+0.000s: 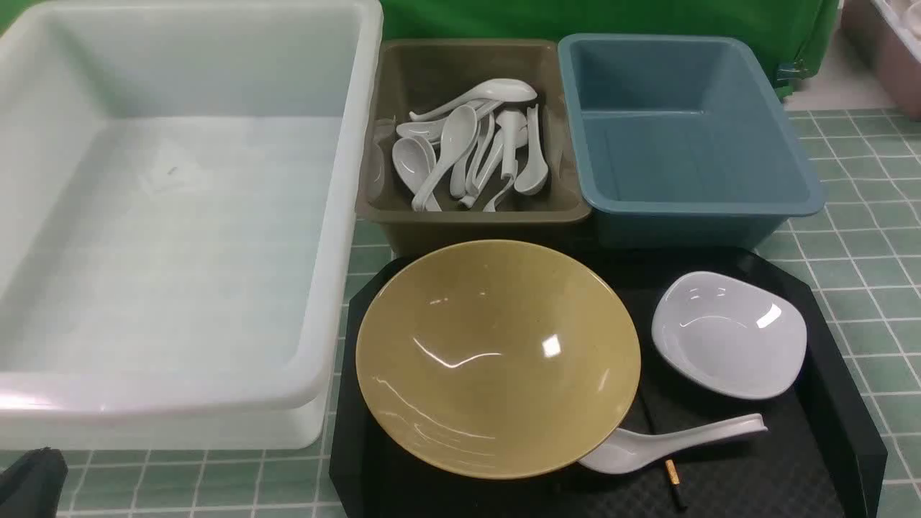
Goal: On blue table put chopsticks spoon bowls plates into blue grey white boxes.
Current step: 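Grasp the large bowl on the tray by its rim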
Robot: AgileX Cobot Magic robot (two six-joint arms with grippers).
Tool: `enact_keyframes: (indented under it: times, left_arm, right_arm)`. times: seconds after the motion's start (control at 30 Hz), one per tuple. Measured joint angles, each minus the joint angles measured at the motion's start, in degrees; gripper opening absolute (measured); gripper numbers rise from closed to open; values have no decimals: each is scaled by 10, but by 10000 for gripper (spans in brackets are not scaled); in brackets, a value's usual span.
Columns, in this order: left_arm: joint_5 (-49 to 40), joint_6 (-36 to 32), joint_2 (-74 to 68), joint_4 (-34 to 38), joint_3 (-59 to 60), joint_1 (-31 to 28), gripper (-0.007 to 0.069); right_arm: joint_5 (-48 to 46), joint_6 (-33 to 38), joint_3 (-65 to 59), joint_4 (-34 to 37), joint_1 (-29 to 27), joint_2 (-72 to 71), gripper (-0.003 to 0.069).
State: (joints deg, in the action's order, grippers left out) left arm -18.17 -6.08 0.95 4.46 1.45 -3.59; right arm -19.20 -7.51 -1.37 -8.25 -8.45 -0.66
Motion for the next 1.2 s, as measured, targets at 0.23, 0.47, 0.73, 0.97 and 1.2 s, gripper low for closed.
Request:
enact_keyframes:
  times: [0.23, 0.47, 0.73, 0.97, 1.2]
  left_arm:
    - [0, 0, 0, 0, 0, 0, 1]
    - [0, 0, 0, 0, 0, 0, 1]
    - [0, 0, 0, 0, 0, 0, 1]
    - [0, 0, 0, 0, 0, 0, 1]
    - [0, 0, 0, -2, 0, 0, 1]
  right_arm:
    - [0, 0, 0, 0, 0, 0, 96]
    - [0, 0, 0, 0, 0, 0, 99]
    - [0, 0, 0, 0, 0, 0, 99]
    - [0, 0, 0, 0, 0, 0, 99]
    - [0, 0, 0, 0, 0, 0, 99]
